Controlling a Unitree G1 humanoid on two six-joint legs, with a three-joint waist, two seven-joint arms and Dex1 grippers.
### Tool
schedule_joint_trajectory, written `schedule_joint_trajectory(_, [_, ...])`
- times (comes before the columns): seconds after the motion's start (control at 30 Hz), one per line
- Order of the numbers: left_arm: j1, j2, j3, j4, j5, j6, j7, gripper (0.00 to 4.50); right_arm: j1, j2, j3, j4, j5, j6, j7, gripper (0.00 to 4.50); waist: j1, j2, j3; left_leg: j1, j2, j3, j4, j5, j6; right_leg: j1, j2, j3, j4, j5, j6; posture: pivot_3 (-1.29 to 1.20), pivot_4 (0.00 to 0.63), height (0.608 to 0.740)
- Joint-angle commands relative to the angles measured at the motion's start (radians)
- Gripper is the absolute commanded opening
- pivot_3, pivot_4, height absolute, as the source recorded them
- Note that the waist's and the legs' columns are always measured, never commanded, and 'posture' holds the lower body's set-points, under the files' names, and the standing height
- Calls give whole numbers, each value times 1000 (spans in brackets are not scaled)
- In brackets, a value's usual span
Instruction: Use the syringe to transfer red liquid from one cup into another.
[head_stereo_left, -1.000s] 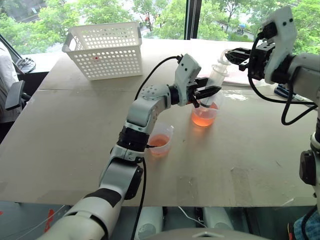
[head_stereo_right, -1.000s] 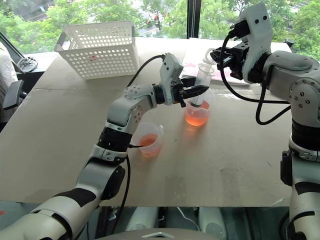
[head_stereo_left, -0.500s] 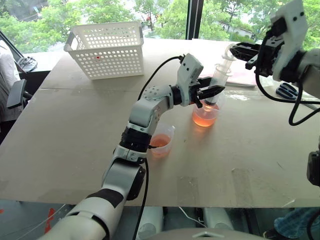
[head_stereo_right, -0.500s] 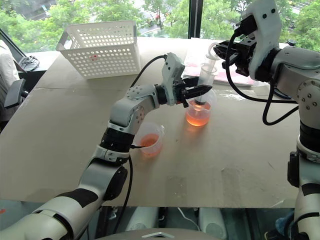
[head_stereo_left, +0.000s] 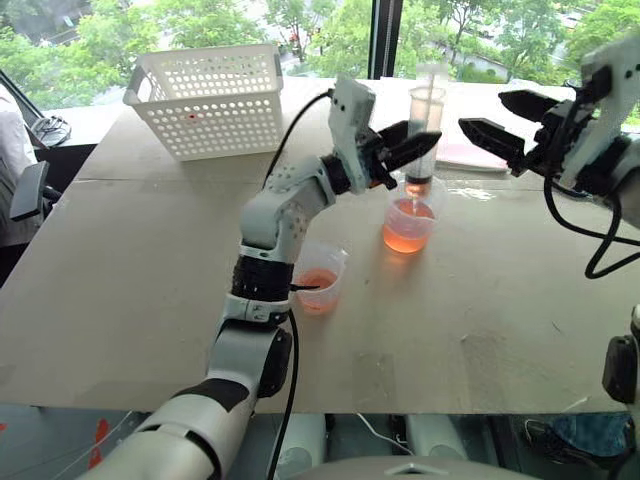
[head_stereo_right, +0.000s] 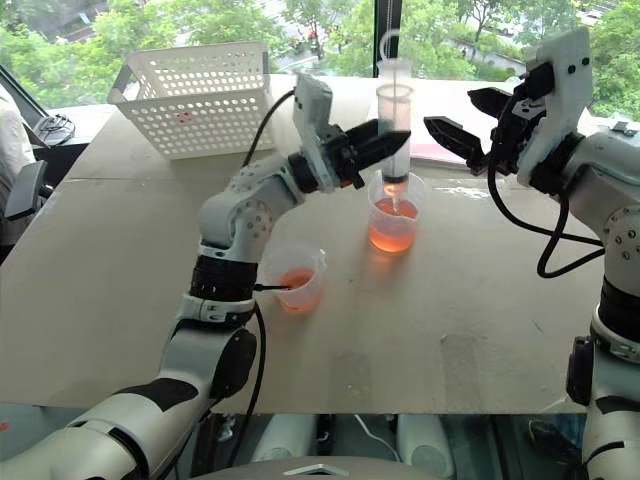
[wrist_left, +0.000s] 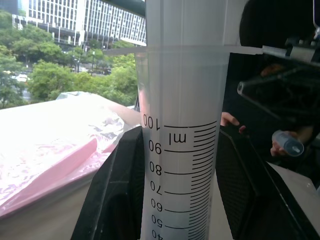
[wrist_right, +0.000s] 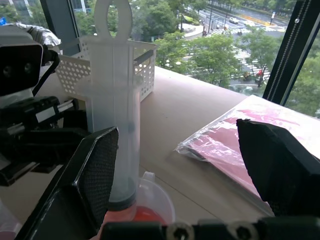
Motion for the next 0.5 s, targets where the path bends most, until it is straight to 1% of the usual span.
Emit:
schedule_joint_trajectory(0.03, [-39,2,68,-78,-87,51,68,1433,20,-13,-78,-55,61,-47,39,4141,0,0,0,0,0,0,0,0,0,0,0,0,0,0,0,0,150,740])
schedule_joint_trajectory(0.13, [-51,17,104,-109,-136,101,113,1433,48,-19,-78,-47,65,-80,67,4141,1,0,0,0,0,0,0,0,0,0,0,0,0,0,0,0,150,740])
schedule_joint_trajectory(0.3, [-34,62,161,-221,-257,234,183,1433,62,-18,-48,-17,52,-128,106,4141,-3,0,0,1,0,0,0,0,0,0,0,0,1,0,0,0,150,740])
schedule_joint_trajectory(0.43, [-13,133,227,-313,-369,347,253,1433,57,-17,-32,0,53,-150,122,4141,-3,0,0,1,0,0,0,0,0,0,1,0,1,0,0,0,150,740])
schedule_joint_trajectory(0.5, [-8,174,287,-349,-468,427,310,1433,64,-20,-29,9,52,-160,136,4141,-5,0,0,2,0,0,0,0,0,0,1,1,1,0,0,0,150,740])
